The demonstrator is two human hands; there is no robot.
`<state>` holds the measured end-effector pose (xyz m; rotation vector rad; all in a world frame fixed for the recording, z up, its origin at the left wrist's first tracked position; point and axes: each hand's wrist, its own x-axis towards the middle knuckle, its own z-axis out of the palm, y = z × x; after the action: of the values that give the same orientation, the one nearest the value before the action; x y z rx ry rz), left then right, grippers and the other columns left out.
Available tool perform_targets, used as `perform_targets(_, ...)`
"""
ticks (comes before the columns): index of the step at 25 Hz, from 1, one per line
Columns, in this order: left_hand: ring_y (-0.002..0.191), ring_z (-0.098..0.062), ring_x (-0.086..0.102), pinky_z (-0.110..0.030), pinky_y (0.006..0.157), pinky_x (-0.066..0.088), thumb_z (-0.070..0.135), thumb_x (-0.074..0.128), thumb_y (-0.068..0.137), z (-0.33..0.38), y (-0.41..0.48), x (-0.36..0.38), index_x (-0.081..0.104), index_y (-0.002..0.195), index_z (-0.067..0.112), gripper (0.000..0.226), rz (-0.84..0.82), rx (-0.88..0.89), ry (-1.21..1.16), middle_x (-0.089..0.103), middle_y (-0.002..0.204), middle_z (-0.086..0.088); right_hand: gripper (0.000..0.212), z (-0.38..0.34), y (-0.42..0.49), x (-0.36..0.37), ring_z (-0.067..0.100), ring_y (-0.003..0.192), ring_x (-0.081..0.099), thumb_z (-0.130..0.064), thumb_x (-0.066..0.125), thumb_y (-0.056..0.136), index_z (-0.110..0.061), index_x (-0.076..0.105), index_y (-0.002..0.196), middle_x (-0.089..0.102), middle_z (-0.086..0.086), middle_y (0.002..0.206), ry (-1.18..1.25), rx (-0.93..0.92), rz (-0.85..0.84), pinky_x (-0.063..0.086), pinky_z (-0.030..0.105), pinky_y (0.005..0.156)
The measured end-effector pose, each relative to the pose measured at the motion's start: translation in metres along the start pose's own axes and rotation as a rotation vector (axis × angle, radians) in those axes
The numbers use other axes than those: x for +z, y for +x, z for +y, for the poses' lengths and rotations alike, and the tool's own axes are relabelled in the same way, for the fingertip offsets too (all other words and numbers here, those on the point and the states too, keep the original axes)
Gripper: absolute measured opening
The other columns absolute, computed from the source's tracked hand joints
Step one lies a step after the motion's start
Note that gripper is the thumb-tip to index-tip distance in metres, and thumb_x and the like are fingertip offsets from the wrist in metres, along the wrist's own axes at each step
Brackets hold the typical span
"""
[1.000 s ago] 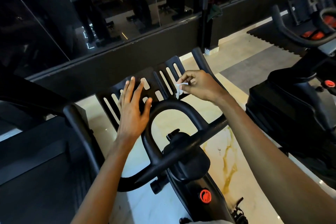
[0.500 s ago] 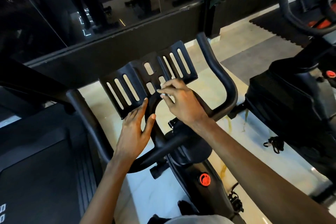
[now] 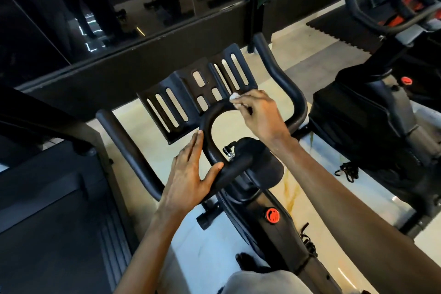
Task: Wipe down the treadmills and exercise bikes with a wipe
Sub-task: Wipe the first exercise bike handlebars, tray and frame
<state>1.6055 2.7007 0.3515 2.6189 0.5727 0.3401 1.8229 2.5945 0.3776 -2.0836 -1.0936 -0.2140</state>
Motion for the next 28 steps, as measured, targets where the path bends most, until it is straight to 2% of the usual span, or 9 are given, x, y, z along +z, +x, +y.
perform_targets(2,0.149,-0.023,0.021,-0.036,0.117,0.015,0.066,0.036,0.097,-0.003,-0.001,0.003,0.014,0.161,0.025,0.079,0.000,0.148,0.088,0.006,0.168,0.004,0.022,0.008,-0.015,-0.011,0.019,0.101,0.060,-0.006,0.068,0.091,-0.014,0.076,0.110,0.069,0.004,0.106,-0.064,0.086,0.033,0.041,0.014,0.091)
perform_targets(4,0.150,-0.026,0.020,-0.040,0.117,0.014,0.067,0.033,0.096,-0.007,-0.001,0.006,0.023,0.159,0.027,0.075,-0.014,0.195,0.109,0.006,0.168,0.007,0.020,0.006,-0.036,-0.015,0.020,0.101,0.060,-0.004,0.067,0.091,-0.014,0.077,0.106,0.069,0.004,0.104,-0.101,0.149,0.034,0.041,0.015,0.091)
perform_targets(7,0.149,-0.029,0.023,-0.049,0.118,0.019,0.063,0.039,0.096,-0.010,-0.007,0.006,0.045,0.150,0.026,0.066,0.026,0.273,0.100,0.028,0.163,0.004,0.020,-0.004,-0.068,-0.019,0.021,0.103,0.062,-0.003,0.065,0.093,-0.014,0.077,0.105,0.069,0.005,0.107,-0.099,0.299,0.053,0.048,0.025,0.094)
perform_targets(10,0.150,-0.025,0.027,-0.048,0.119,0.010,0.054,0.047,0.098,-0.008,-0.007,0.008,0.062,0.136,0.025,0.051,0.094,0.401,0.178,0.051,0.150,0.000,0.021,-0.017,-0.092,-0.025,0.020,0.096,0.066,-0.003,0.064,0.093,-0.014,0.076,0.106,0.070,0.004,0.109,-0.061,0.410,0.187,0.054,0.033,0.092)
perform_targets(13,0.150,-0.023,0.028,-0.045,0.119,0.002,0.051,0.047,0.098,-0.006,-0.005,0.007,0.065,0.132,0.027,0.045,0.081,0.426,0.179,0.054,0.147,-0.001,0.019,-0.035,-0.120,-0.021,0.011,0.091,0.064,-0.010,0.066,0.093,-0.013,0.072,0.111,0.070,0.000,0.107,-0.014,0.545,0.266,0.046,0.016,0.086)
perform_targets(15,0.150,-0.025,0.027,-0.044,0.119,-0.001,0.050,0.048,0.099,-0.005,-0.004,0.007,0.065,0.133,0.028,0.044,0.060,0.443,0.183,0.055,0.146,-0.002,0.018,-0.045,-0.142,-0.011,0.014,0.092,0.067,-0.012,0.068,0.092,-0.012,0.069,0.110,0.072,-0.001,0.101,-0.005,0.605,0.266,0.046,0.015,0.082)
perform_targets(18,0.151,-0.025,0.023,-0.045,0.118,-0.004,0.049,0.050,0.100,-0.005,-0.004,0.008,0.063,0.135,0.028,0.043,0.039,0.445,0.171,0.053,0.148,-0.001,0.015,-0.051,-0.163,-0.003,0.020,0.097,0.067,-0.015,0.070,0.090,-0.017,0.074,0.105,0.074,0.000,0.106,-0.070,0.577,0.177,0.051,0.031,0.092)
perform_targets(22,0.153,-0.025,0.018,-0.050,0.119,-0.001,0.050,0.048,0.101,-0.004,-0.004,0.007,0.060,0.138,0.028,0.045,0.015,0.421,0.151,0.049,0.151,-0.002,0.019,-0.054,-0.173,-0.001,0.018,0.106,0.063,-0.010,0.068,0.091,-0.015,0.076,0.108,0.065,0.001,0.119,-0.100,0.518,0.181,0.043,0.018,0.095)
perform_targets(28,0.151,-0.025,0.022,-0.041,0.120,-0.010,0.047,0.048,0.101,0.001,0.002,0.004,0.061,0.137,0.025,0.044,0.006,0.419,0.139,0.053,0.148,-0.003,0.028,-0.051,-0.185,-0.021,0.019,0.103,0.067,-0.007,0.061,0.096,-0.017,0.073,0.118,0.071,0.003,0.120,-0.058,0.485,0.177,0.049,0.026,0.093)
